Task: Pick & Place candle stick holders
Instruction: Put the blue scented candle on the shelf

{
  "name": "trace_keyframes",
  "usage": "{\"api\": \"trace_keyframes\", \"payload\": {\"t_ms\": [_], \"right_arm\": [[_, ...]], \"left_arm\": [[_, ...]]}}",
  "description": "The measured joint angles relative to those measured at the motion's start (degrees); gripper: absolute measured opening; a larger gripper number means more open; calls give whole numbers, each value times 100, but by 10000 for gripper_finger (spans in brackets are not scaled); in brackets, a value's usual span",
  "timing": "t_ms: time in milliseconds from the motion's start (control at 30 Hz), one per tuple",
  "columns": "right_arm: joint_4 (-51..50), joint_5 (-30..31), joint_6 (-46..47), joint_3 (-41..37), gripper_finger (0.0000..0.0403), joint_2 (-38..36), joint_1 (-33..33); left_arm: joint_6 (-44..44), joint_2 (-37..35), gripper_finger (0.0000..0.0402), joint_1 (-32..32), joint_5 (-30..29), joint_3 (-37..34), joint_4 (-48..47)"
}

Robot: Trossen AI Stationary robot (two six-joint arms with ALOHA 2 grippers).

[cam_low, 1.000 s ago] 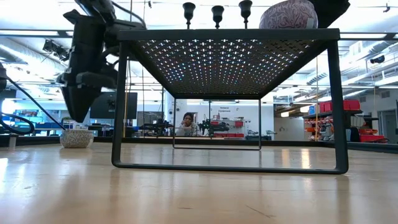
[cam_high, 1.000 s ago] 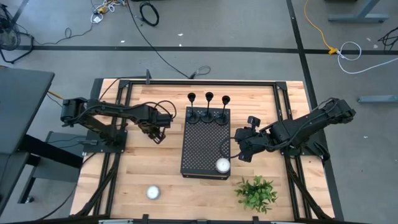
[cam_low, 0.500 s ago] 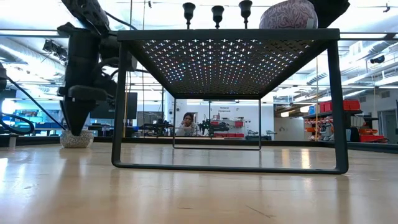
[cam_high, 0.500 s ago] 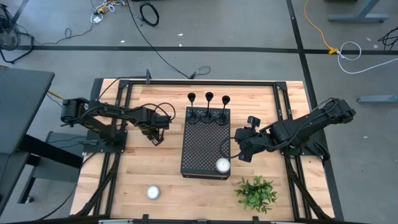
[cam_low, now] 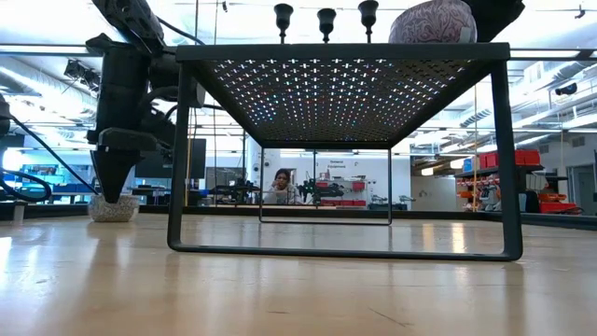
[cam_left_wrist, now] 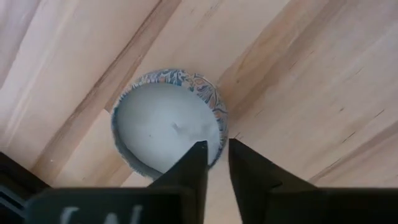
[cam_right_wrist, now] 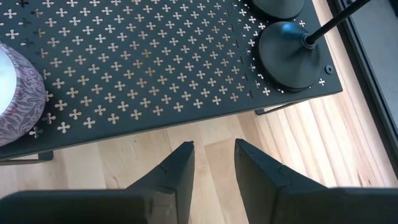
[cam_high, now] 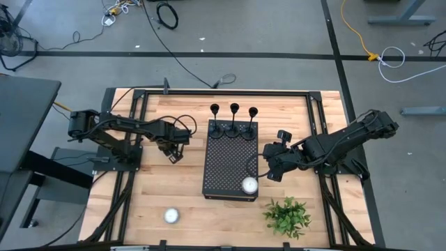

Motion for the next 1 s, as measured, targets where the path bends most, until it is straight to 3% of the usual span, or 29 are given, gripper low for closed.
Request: {"api": "trace_keyframes", "payload": {"t_ms": [167,667,1000], "right_arm": [[34,2,0,0,114,0,1],[43,4,-19,0,114,0,0],[43,4,-21,0,114,0,1]], "left_arm": [[155,0,10,-2,15,2,-6],[195,0,1,-48,330,42,-164],[151,-2,1,-737,509,1391,-1393]]}}
